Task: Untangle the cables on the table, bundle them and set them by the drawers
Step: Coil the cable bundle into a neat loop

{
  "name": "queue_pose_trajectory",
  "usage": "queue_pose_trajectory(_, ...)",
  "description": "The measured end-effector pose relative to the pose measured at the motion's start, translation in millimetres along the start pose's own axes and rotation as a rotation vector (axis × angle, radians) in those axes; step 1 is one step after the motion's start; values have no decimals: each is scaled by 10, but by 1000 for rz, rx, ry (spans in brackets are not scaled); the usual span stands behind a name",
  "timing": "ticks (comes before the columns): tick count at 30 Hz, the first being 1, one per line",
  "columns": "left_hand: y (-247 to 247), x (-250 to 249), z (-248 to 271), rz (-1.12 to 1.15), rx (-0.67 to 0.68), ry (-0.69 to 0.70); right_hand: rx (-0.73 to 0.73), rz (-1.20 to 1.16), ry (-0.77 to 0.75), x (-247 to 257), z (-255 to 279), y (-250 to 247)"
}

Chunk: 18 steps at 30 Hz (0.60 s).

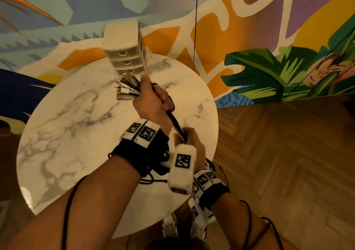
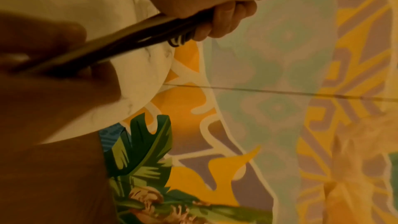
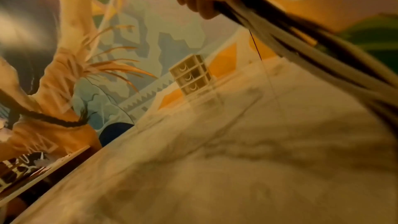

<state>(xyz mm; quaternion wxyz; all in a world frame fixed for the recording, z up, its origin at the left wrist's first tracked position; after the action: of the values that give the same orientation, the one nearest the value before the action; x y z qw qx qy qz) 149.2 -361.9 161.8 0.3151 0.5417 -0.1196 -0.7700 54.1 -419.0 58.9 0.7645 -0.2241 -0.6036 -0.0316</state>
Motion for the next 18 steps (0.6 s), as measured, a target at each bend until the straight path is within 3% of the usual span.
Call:
queue_pose_trajectory(3, -137, -152, -190, 74, -74, -21, -71, 247, -329, 45, 3, -105)
queue_pose_trajectory(6, -220, -165, -300, 93, -61, -58, 21, 380, -315, 44, -10, -227)
queue_pose_trajectory(9, -236, -165, -319, 78, 128, -153, 268, -43, -43, 4, -53, -334)
queue_pose_trajectory(12, -248, -180, -233, -10, 483, -291, 476, -366, 226, -44, -58, -492)
queue_pose_trajectory(15, -254, -213, -89, -192, 746, -341, 622, -442, 381, -94, -85, -547)
queue_pose_trajectory(18, -266, -239, -28, -268, 805, -344, 632, -404, 514, -99, -149, -502)
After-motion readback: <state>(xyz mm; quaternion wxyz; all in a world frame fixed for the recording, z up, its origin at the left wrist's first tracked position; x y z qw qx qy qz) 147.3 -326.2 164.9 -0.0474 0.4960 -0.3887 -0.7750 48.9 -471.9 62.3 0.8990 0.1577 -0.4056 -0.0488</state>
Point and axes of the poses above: each hand's wrist, its own z-axis away from the middle knuckle, its own y-axis out of the palm, x = y × z, the point moved 3 cm from there along -z, towards the middle knuckle, and after that the axes turned 2 degrees about z, right-handed, at the moved point
